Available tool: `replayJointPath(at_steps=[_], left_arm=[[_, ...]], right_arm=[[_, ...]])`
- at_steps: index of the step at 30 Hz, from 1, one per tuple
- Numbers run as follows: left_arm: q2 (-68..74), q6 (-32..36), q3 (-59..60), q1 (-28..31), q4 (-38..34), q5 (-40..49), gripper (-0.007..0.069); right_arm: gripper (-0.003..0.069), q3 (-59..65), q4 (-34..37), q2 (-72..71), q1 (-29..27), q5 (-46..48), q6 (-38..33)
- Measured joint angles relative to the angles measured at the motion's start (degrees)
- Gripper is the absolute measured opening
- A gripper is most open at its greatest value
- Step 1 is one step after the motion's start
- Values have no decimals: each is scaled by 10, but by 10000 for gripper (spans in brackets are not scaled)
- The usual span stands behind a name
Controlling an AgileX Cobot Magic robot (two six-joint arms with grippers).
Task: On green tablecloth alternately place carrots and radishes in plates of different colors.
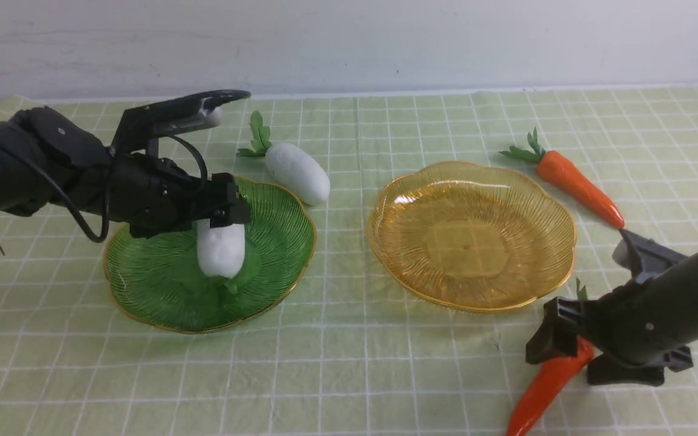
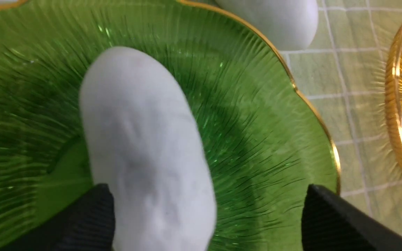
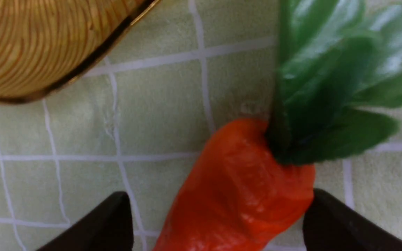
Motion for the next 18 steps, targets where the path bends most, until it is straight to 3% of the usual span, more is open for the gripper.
replayJointPath(at_steps=[1,3,4,5,6,7,8,10,14,18], left_arm=[[0,0,-2,0,0,3,656],[-5,-4,-34,0,0,49,552],[-6,-4,-38,0,0,53,528],[-13,-5,-67,0,-1,84,409],[-17,-8,-82,0,-2,97,337],[-17,-8,-86,0,-2,100,318],[-22,-18,-123,0,-2,126,148],[-22,-31,-161,0,-2,147,46],[-18,-70,-225,0,2,167,1],[14,-127,-303,0,25,169,-5]], right_arm=[[601,0,-1,0,0,-1,0],[484,-2,-10,5,1,-6,0],[470,-3,-11,5,1,-6,0],[341,-3,-18,5,1,-2,1],[312,-3,-20,3,1,0,1],[307,-4,-23,1,1,4,1],[322,-8,-37,-14,-1,23,1],[323,-14,-45,-34,-3,48,1],[323,-57,-52,-97,-13,86,1],[323,-135,-68,-119,-18,55,0]])
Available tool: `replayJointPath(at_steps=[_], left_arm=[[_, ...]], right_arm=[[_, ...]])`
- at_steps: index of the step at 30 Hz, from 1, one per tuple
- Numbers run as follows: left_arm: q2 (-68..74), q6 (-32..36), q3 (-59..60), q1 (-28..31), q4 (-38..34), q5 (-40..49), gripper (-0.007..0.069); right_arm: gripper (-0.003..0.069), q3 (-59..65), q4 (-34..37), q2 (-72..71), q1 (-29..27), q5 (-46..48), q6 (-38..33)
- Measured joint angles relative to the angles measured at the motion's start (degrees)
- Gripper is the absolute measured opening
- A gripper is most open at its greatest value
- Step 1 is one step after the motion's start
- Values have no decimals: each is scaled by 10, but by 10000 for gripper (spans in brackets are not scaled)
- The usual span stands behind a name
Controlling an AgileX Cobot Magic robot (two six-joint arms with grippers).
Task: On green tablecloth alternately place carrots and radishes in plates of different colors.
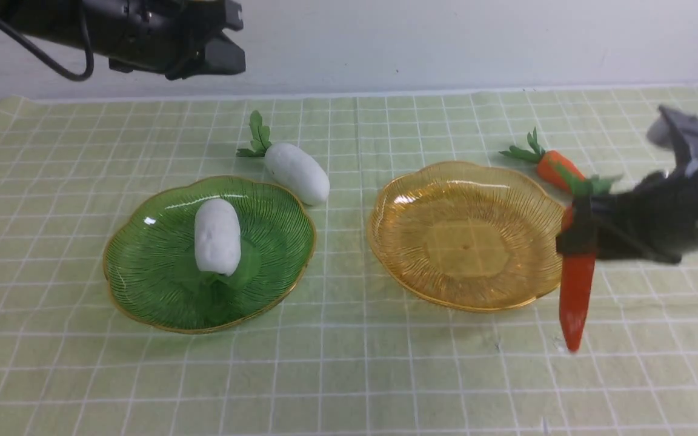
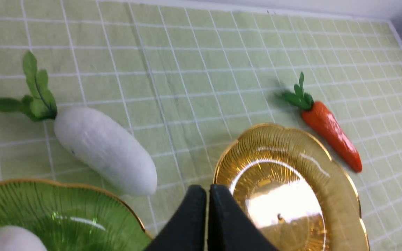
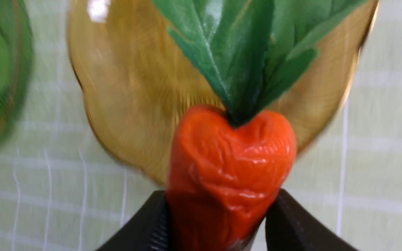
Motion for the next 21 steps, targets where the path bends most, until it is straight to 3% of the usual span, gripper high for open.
replayJointPath(at_steps=[4,8,10,11,15,18,21], left_arm=[[79,-71,-74,0,46,0,43],[150,-128,-116,0,83,0,167],[183,-138,-131,0,90,0,248],[186,-138,-132,0,90,0,248],[248,-139,-164,0,82,-12,433],[273,-131,-180,0,65,-19,512],[302,-126,-186,0,35,-34,556]], right_arm=[[323,-131,-28,63,-1,-19,0],[323,-209,-38,148,-1,4,1],[323,-244,-38,199,-1,29,1],[323,-246,-38,203,-1,31,1],[323,-291,-38,282,-1,58,2],[325,-300,-39,307,-1,60,2],[404,-302,-39,319,-1,72,2]])
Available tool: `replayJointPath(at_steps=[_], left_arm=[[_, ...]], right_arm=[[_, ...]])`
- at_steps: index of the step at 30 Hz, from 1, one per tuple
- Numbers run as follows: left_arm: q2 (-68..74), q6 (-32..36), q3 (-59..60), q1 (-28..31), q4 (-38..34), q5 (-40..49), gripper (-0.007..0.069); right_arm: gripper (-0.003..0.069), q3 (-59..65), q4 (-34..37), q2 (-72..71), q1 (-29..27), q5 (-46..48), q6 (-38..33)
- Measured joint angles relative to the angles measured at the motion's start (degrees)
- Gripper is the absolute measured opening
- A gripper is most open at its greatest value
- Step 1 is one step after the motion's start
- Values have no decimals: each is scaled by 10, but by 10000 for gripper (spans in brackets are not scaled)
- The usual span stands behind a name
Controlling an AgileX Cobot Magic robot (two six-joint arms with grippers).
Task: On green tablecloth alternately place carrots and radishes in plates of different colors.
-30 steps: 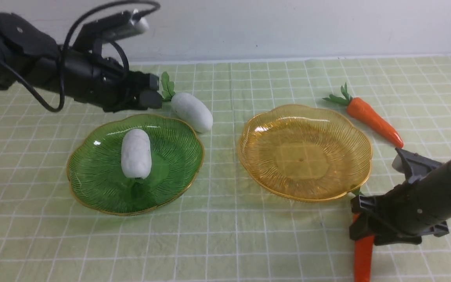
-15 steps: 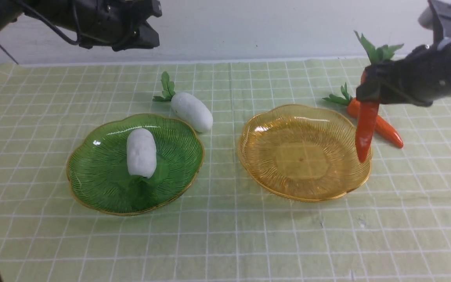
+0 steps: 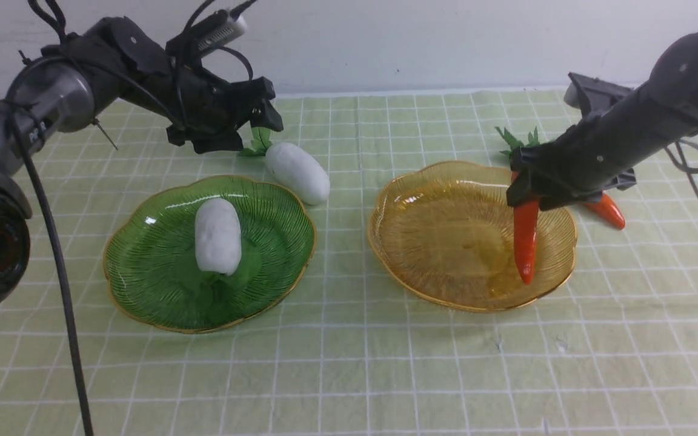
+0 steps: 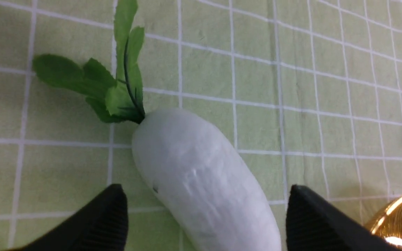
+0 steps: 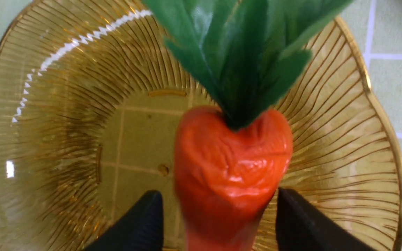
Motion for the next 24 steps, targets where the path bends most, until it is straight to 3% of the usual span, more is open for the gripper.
replayJointPath(at_steps=[5,8,16,24], left_arm=[[25,40,0,-2,-23,-14,563],[35,57,0,-7,-29,-34,563],[60,75,0,-25,-69,-81,563],[62,85,0,-39,-77,-105,563]], right_arm=[[591,-6,0,0,0,4,-2],[637,-6,0,0,0,8,-4],[654,-6,-2,0,0,26,-9],[627,-6,-5,0,0,27,-20]])
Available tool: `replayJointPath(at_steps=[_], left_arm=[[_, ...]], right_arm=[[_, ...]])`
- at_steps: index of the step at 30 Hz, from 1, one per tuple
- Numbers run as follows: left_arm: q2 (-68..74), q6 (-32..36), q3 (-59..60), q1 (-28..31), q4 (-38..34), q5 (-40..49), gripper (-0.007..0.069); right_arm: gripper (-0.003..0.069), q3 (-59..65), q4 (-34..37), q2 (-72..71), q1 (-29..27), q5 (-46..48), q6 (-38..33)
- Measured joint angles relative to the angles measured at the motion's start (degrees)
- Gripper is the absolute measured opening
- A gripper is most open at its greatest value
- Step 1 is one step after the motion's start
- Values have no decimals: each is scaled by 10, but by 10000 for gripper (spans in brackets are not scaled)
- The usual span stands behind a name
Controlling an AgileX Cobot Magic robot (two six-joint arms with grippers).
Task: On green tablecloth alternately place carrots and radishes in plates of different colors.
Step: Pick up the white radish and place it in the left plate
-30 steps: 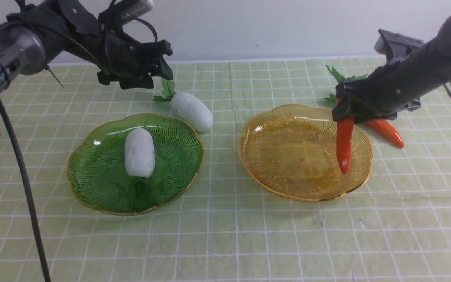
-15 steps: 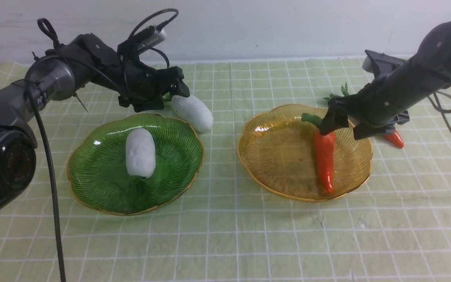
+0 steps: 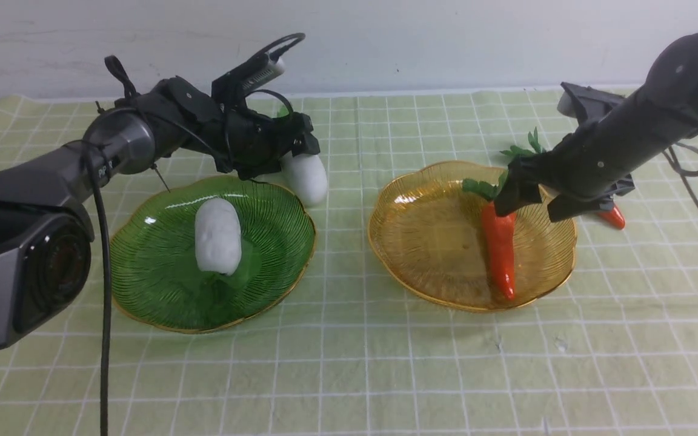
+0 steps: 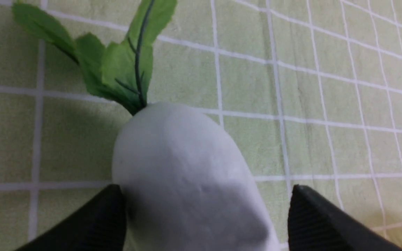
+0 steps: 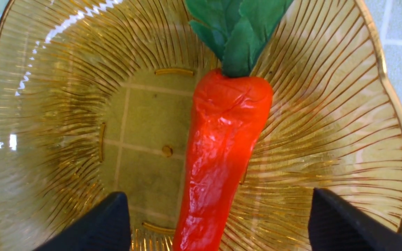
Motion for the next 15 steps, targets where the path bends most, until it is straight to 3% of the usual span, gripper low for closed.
replayJointPath(at_steps=[3,8,15], left_arm=[[4,2,0,0,-2,-1,557],[13,27,-4,-1,-16,-1,463],[0,84,-33,-1,-14,45,454]], right_arm=[[619,0,0,0,0,0,-1],[604,0,0,0,0,1,-1],[591,0,0,0,0,22,-2]])
